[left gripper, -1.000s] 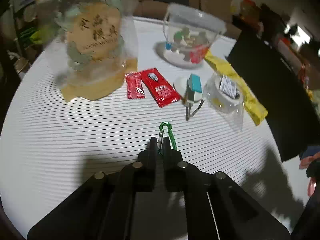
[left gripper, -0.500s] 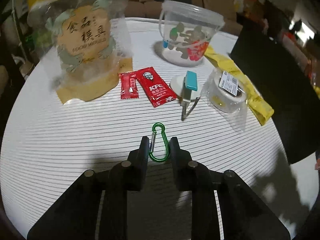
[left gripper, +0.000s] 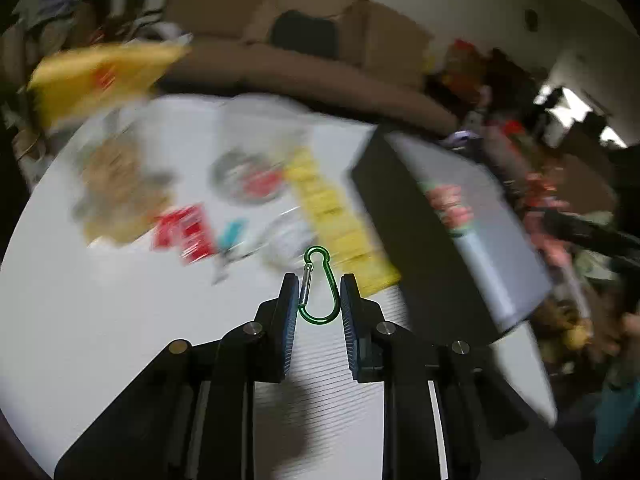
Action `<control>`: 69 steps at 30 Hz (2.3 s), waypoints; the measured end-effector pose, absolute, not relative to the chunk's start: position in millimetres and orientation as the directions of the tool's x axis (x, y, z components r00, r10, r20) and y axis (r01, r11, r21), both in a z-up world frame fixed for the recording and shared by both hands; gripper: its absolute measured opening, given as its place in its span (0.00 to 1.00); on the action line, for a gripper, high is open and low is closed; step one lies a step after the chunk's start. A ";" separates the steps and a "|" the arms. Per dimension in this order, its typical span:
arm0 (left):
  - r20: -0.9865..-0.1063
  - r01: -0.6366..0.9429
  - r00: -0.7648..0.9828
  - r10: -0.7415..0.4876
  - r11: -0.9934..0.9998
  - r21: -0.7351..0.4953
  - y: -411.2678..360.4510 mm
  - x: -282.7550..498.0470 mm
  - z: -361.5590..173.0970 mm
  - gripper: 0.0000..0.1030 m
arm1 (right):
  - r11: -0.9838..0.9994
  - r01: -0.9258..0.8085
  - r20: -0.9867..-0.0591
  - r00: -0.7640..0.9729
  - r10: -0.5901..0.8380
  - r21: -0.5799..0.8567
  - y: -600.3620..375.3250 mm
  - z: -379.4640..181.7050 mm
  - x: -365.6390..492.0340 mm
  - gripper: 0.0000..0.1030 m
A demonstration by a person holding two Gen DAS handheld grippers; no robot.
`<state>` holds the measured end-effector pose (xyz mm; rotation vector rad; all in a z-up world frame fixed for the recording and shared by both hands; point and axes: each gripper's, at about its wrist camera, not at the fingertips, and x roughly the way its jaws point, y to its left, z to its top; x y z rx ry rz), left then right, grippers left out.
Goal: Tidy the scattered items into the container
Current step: 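Carry the carabiner and pink clip onto the green plate and release, then move both grippers back over the table toward the red ketchup packets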
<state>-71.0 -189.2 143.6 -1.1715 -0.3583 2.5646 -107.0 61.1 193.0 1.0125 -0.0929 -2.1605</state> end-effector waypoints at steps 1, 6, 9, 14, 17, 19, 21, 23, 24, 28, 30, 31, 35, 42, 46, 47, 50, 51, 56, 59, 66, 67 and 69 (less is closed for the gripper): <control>-0.679 -0.190 -0.618 0.396 -0.914 -0.359 -174.3 -77.2 155.4 0.19 | -0.752 0.571 -0.651 -0.439 -0.619 0.330 77.4 197.3 -119.0 0.17; -0.653 -0.290 -0.556 0.515 -0.856 -0.428 -90.3 -128.5 194.8 0.19 | -0.851 0.455 -0.707 -0.509 -0.491 0.262 144.3 201.2 -178.6 0.17; -0.668 -0.303 -0.490 0.560 -0.828 -0.472 -35.3 -176.0 190.0 0.19 | -0.885 0.397 -0.750 -0.501 -0.431 0.243 165.0 184.2 -214.0 0.17; -0.743 -0.243 -0.391 0.543 -0.840 -0.485 34.3 -249.5 148.6 0.19 | -0.927 0.340 -0.833 -0.459 -0.309 0.156 168.2 140.2 -260.0 0.17; -0.795 -0.197 -0.358 0.490 -0.872 -0.448 59.3 -281.4 115.6 0.19 | -0.944 0.301 -0.866 -0.428 -0.260 0.135 170.2 115.0 -284.2 0.17; -0.814 -0.168 -0.333 0.475 -0.880 -0.445 70.4 -297.4 96.8 0.19 | -0.948 0.288 -0.873 -0.416 -0.254 0.139 172.9 106.5 -294.5 0.17; -0.816 -0.141 -0.319 0.482 -0.875 -0.462 73.8 -307.1 83.1 0.19 | -0.948 0.287 -0.877 -0.409 -0.252 0.138 173.9 100.2 -302.0 0.17; -0.816 -0.122 -0.307 0.489 -0.871 -0.476 74.4 -315.2 76.1 0.19 | -0.955 0.279 -0.886 -0.410 -0.215 0.102 174.6 97.2 -307.5 0.18; -0.815 -0.107 -0.296 0.498 -0.865 -0.490 72.4 -317.8 73.1 0.20 | -0.956 0.275 -0.889 -0.408 -0.209 0.099 175.9 97.6 -308.8 0.18; -0.822 -0.072 -0.295 0.488 -0.869 -0.490 60.1 -317.5 69.9 0.33 | -0.948 0.291 -0.875 -0.417 -0.245 0.127 178.1 104.1 -304.2 0.24; -0.817 -0.064 -0.308 0.488 -0.867 -0.494 50.5 -311.1 74.6 0.42 | -0.941 0.300 -0.856 -0.434 -0.279 0.155 181.8 112.6 -295.8 0.34; -0.814 -0.061 -0.314 0.489 -0.866 -0.496 45.6 -307.9 78.9 0.42 | -0.939 0.301 -0.847 -0.444 -0.294 0.168 184.2 118.2 -289.3 0.41; -0.778 -0.093 -0.354 0.519 -0.847 -0.523 26.0 -283.6 111.8 0.44 | -0.926 0.326 -0.809 -0.480 -0.338 0.193 190.6 142.9 -262.2 0.43; -0.664 -0.206 -0.551 0.505 -0.853 -0.479 -43.8 -176.1 196.1 0.50 | -0.892 0.385 -0.753 -0.508 -0.418 0.235 185.8 185.6 -204.5 0.52; -0.674 -0.177 -0.616 0.408 -0.905 -0.386 -100.9 -117.1 207.9 0.58 | -0.868 0.444 -0.738 -0.505 -0.448 0.224 159.4 203.2 -168.2 0.57; -0.685 -0.156 -0.624 0.376 -0.919 -0.363 -113.4 -106.9 205.8 0.58 | -0.859 0.457 -0.734 -0.499 -0.461 0.229 152.8 206.4 -159.5 0.58; -0.714 -0.077 -0.628 0.310 -0.937 -0.340 -158.3 -75.9 188.5 0.59 | -0.837 0.491 -0.725 -0.483 -0.491 0.241 128.9 209.8 -137.1 0.58; -0.723 -0.049 -0.627 0.290 -0.941 -0.335 -171.4 -66.8 180.5 0.60 | -0.830 0.502 -0.723 -0.476 -0.501 0.245 120.0 209.0 -131.3 0.59; -0.754 0.040 -0.625 0.204 -0.956 -0.292 -206.5 -31.9 146.7 0.91 | -0.794 0.544 -0.724 -0.427 -0.542 0.273 69.8 195.2 -103.7 0.63; -0.761 0.089 -0.629 0.161 -0.957 -0.276 -214.8 -17.4 138.6 1.00 | -0.819 0.530 -0.736 -0.462 -0.495 0.219 42.6 184.5 -87.5 1.00; -0.750 0.091 -0.654 0.099 -0.974 -0.208 -213.9 1.2 149.9 1.00 | -0.823 0.532 -0.751 -0.458 -0.476 0.197 4.6 167.9 -55.1 1.00; -0.747 0.096 -0.657 0.098 -0.973 -0.212 -215.0 2.3 151.5 1.00 | -0.822 0.535 -0.751 -0.458 -0.476 0.195 1.1 167.1 -51.6 1.00; -0.742 0.103 -0.662 0.102 -0.969 -0.224 -218.7 3.1 153.3 1.00 | -0.821 0.536 -0.751 -0.458 -0.476 0.194 -5.4 166.1 -45.5 1.00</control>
